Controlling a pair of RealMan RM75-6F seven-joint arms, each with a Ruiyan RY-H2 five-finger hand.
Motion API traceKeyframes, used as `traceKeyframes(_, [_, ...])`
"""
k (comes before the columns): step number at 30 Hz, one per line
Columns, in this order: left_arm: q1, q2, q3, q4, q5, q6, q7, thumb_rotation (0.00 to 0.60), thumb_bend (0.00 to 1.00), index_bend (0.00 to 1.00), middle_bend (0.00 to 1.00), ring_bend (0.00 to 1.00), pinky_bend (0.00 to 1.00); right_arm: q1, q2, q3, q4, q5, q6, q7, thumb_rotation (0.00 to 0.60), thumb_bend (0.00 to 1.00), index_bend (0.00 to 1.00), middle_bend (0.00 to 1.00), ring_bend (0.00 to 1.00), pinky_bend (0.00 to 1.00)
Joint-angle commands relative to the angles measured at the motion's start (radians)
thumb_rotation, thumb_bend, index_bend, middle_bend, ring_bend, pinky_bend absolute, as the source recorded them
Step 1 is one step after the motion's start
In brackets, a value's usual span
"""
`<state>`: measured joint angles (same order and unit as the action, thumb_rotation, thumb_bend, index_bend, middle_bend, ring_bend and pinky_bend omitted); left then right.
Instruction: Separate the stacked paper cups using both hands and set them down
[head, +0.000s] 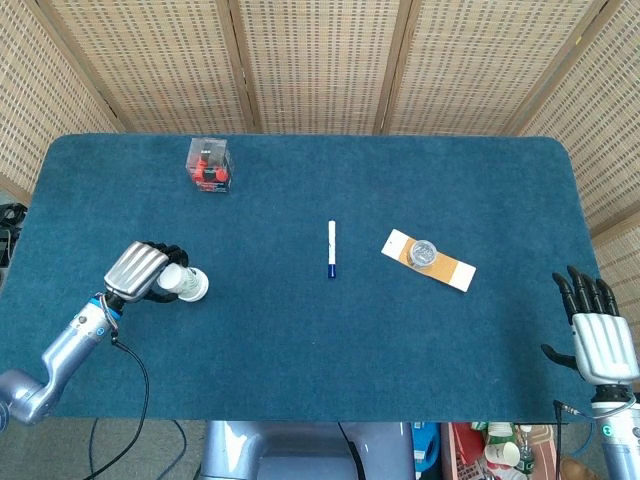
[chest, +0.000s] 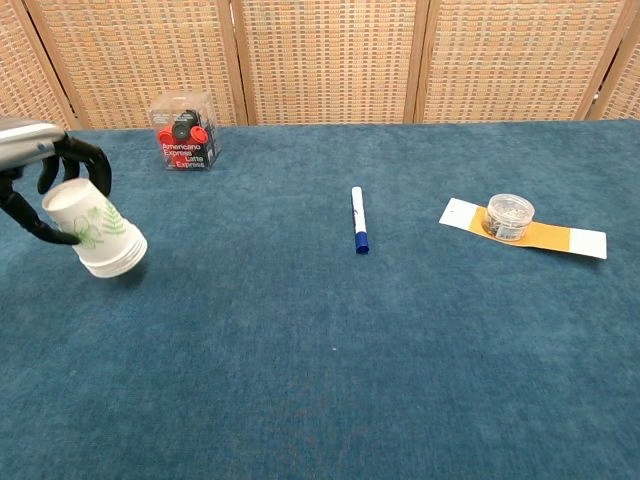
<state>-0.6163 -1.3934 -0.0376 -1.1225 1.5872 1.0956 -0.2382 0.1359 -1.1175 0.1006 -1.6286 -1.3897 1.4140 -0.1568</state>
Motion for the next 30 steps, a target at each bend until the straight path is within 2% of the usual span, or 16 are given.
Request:
traceKeyframes(1, [0.038, 0.033, -0.078, -0.060, -0.116, 0.037, -0.307, 0.600, 0.07, 0.54, 0.50, 0.51, 0.56, 0.010, -0.011, -0.009, 0.004, -0.042, 0.003, 0.003, 0.600, 0.00, 0.00, 0.00, 0.00, 0.00])
traceKeyframes(2, [0.042, 0.040, -0.109, -0.088, -0.160, 0.019, -0.461, 0.600, 0.07, 0.54, 0.50, 0.51, 0.56, 0.023, -0.023, -0.017, 0.019, -0.091, 0.007, 0.015, 0.600, 0.00, 0.00, 0.00, 0.00, 0.00])
traceKeyframes(6, [0.028, 0.056, -0.148, -0.118, -0.196, -0.044, -0.729, 0.600, 0.07, 0.54, 0.50, 0.51, 0.56, 0.052, -0.046, -0.018, 0.086, -0.194, 0.040, 0.057, 0.600, 0.00, 0.00, 0.00, 0.00, 0.00])
traceKeyframes(9, [0.014, 0.048, -0.176, -0.142, -0.224, -0.092, -0.879, 0.600, 0.07, 0.54, 0.50, 0.51, 0.56, 0.084, -0.051, -0.013, 0.121, -0.251, 0.047, 0.097, 0.600, 0.00, 0.01, 0.00, 0.00, 0.00])
traceKeyframes(14, [-0.027, 0.017, -0.208, -0.171, -0.245, -0.187, -1.058, 0.600, 0.11, 0.54, 0.50, 0.51, 0.56, 0.144, -0.053, 0.002, 0.151, -0.310, 0.039, 0.181, 0.600, 0.01, 0.09, 0.00, 0.00, 0.00])
traceKeyframes(21, [-0.080, -0.038, -0.240, -0.178, -0.263, -0.266, -1.150, 0.600, 0.12, 0.54, 0.50, 0.51, 0.56, 0.230, -0.070, 0.031, 0.172, -0.356, 0.016, 0.263, 0.600, 0.04, 0.20, 0.00, 0.00, 0.00])
traceKeyframes(30, [-0.158, -0.109, -0.268, -0.152, -0.275, -0.336, -1.086, 0.600, 0.12, 0.54, 0.50, 0.51, 0.56, 0.367, -0.125, 0.084, 0.190, -0.372, -0.055, 0.271, 0.600, 0.08, 0.31, 0.02, 0.00, 0.04])
